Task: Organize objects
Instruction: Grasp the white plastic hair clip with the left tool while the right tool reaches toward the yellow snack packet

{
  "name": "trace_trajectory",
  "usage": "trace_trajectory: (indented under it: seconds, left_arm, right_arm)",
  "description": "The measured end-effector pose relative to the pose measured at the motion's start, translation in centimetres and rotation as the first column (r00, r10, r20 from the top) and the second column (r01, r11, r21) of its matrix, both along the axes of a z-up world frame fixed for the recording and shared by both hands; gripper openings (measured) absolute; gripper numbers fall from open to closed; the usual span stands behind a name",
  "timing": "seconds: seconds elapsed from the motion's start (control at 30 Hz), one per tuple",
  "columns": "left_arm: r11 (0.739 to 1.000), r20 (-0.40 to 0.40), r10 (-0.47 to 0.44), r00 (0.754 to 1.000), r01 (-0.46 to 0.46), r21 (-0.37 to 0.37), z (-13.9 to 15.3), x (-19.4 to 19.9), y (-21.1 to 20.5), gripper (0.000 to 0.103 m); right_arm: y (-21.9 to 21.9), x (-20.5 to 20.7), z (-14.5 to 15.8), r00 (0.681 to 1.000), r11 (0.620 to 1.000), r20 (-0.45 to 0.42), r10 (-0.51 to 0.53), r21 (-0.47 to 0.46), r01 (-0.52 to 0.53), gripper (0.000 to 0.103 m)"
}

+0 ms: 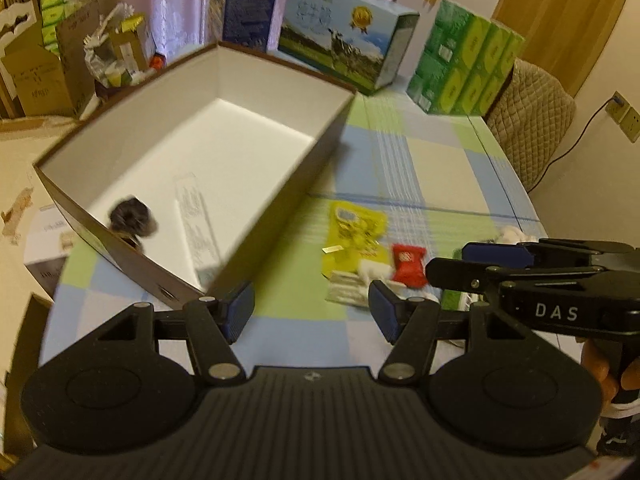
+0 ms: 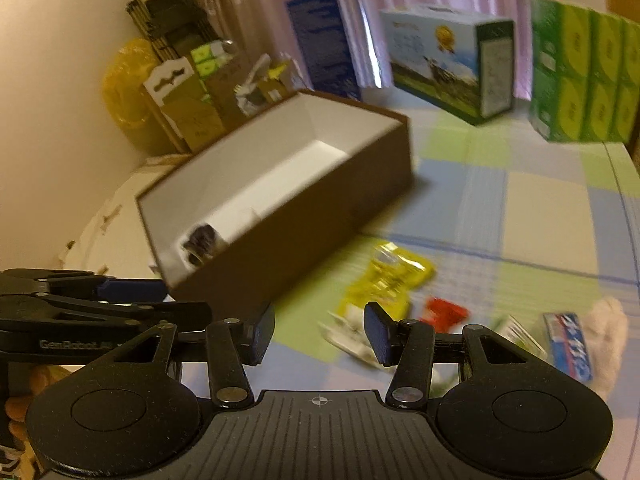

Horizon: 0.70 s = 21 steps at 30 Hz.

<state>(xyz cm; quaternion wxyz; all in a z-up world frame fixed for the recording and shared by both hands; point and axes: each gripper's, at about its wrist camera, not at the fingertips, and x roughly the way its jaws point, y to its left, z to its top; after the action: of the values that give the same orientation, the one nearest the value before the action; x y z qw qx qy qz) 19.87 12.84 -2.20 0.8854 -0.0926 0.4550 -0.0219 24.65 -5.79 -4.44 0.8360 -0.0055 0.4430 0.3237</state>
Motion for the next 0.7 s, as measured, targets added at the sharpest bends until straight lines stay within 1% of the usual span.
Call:
trace_trajectory:
  seconds: [0.17,0.37,0.47,0.53,0.7]
  left_arm:
    - [1.0,-0.046,0.001,0.999,-0.002,-0.009,-2.0,0.5,-2.8,0.059]
    - [1.0,-0.09,0.012,0.996,-0.014,-0.02,-4.9,2.4,-5.4,0.059]
    - [0.999,-0.103,0.031,0.994,-0.035,-0.031,-6.2,3.7,-6.2,0.062]
    - [0.998,-0.116,0.054,0.992,-0.057,-0.024,-7.0,4.7,-6.7,0.065]
    - [0.995,-0.117,0.102,0.988,-0.103,-0.01,-8.6,6.7,-7.5,0.067]
  right_arm:
    - [-3.6,0.8,-1.4,0.998,0.999,-0.037,-0.046,-0.029,0.045,0.047]
    - [-7.5,2.2,-2.7,0.991,0.991,-0.061,-0.119,-0.068,0.115,0.047]
    - [-9.2,3.0,-3.1,0.987,0.987,-0.069,-0.148,-0.077,0.143,0.047]
    - [-10.2,3.3,-3.2,0.984,0.985,-0.073,-0.161,-0.082,0.155,0.047]
    - [-12.1,4.3,-3.6,0.978,0.978,-0.082,-0.19,-0.098,0.182,0.047]
